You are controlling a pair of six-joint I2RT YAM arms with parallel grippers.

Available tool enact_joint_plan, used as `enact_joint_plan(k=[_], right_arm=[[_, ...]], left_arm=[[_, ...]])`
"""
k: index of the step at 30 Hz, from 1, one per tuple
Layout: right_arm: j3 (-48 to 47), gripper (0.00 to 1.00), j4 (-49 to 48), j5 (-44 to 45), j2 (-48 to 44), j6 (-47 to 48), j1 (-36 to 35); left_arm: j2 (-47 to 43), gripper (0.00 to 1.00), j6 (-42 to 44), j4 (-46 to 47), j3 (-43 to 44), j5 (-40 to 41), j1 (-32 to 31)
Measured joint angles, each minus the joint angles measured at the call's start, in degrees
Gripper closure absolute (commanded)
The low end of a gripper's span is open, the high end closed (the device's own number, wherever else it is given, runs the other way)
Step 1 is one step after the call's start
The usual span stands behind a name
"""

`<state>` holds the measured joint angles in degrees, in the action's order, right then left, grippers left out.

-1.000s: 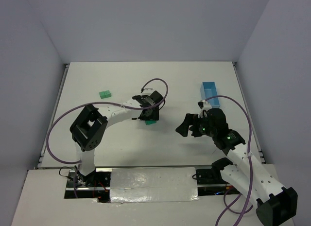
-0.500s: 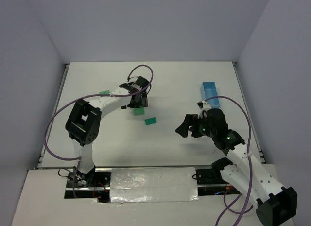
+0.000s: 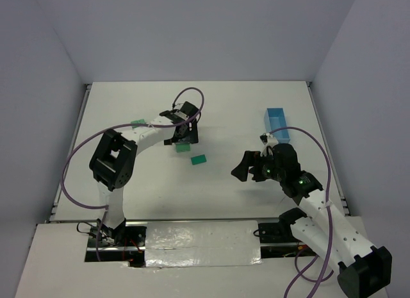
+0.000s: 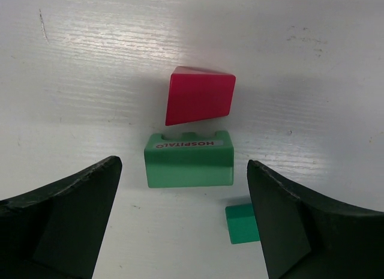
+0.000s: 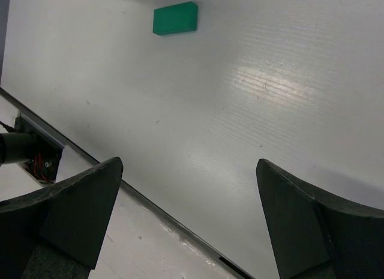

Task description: Build the wood block tower

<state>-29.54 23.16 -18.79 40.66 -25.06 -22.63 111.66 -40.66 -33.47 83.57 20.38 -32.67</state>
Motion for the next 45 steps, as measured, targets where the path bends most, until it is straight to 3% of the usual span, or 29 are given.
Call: enact_joint_plan(k=[10,11,13,19,22,28,32,40,45], right_arm=[[0.0,0.0,0.0,-0.1,0.0,0.0,0.0],[0.0,0.0,0.0,-0.1,0.0,0.0,0.0],[0.0,0.0,0.0,-0.1,0.0,0.0,0.0],[0.0,0.0,0.0,-0.1,0.0,0.0,0.0],[0.0,0.0,0.0,-0.1,0.0,0.0,0.0],[0.0,0.0,0.0,-0.1,0.0,0.0,0.0],[0.0,0.0,0.0,-0.2,-0.2,0.0,0.0],[0.0,0.0,0.0,-0.6,-1.3,0.0,0.0],[0.0,0.0,-0.1,-1.7,-1.4,0.0,0.0]], left_arm=[[1.9,0.15,0.0,1.1,-0.3,-1.2,0.0],[1.9,0.21,0.0,1.0,-0.4,-1.2,0.0],[1.9,0.24,0.0,1.1,-0.4,-1.2,0.0],[1.9,0.63,0.1,1.2,-0.4,-1.2,0.0],[1.9,0.71,0.2,1.1,-0.4,-1.2,0.0],[-0.6,0.75,1.4,-1.6,-0.4,-1.2,2.2],[-5.4,0.75,3.6,-4.2,0.5,-1.1,9.3],[-1.6,0.72,11.0,-10.3,20.5,-3.1,27.3],[4.2,0.67,15.1,-11.6,29.7,-5.3,33.0]])
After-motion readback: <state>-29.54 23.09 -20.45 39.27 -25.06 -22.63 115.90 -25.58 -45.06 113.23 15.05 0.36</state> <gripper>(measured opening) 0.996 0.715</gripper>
